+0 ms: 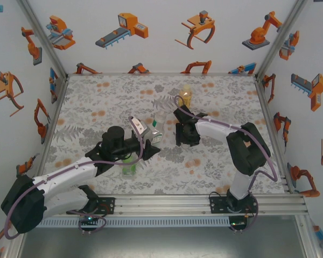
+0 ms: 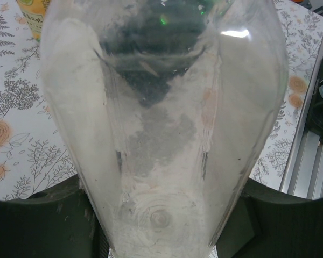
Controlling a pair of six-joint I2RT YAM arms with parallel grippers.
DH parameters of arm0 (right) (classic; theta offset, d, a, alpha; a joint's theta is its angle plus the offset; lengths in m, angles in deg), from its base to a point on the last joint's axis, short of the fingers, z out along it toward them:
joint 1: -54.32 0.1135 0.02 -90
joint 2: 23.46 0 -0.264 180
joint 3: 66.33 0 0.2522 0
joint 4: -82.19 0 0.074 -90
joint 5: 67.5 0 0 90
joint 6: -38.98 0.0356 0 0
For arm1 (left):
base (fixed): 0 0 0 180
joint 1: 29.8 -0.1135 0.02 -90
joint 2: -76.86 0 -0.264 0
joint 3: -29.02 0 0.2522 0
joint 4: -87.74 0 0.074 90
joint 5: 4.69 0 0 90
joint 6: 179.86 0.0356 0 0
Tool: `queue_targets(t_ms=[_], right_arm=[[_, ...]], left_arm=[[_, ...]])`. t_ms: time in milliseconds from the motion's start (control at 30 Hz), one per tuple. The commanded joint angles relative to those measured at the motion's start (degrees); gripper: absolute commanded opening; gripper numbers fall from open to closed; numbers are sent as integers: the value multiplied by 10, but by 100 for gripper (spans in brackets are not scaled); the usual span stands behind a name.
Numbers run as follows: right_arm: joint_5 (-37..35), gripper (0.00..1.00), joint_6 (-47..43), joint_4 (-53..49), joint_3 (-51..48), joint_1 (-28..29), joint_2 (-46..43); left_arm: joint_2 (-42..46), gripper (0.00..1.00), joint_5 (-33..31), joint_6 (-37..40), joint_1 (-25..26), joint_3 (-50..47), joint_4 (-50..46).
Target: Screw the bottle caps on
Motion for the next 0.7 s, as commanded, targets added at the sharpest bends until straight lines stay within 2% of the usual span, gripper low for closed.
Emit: queue_targets(t_ms=[0, 567, 667], right_arm=[[-6, 54, -11, 10, -13, 4, 26], [-9, 47, -20, -10, -8, 4, 23], [-8, 42, -22, -10, -7, 4, 21]], left_arm=[[4, 0, 8, -10, 2, 13, 18], [34, 0, -16, -16, 3, 1, -5], [43, 0, -21, -13, 3, 1, -12]])
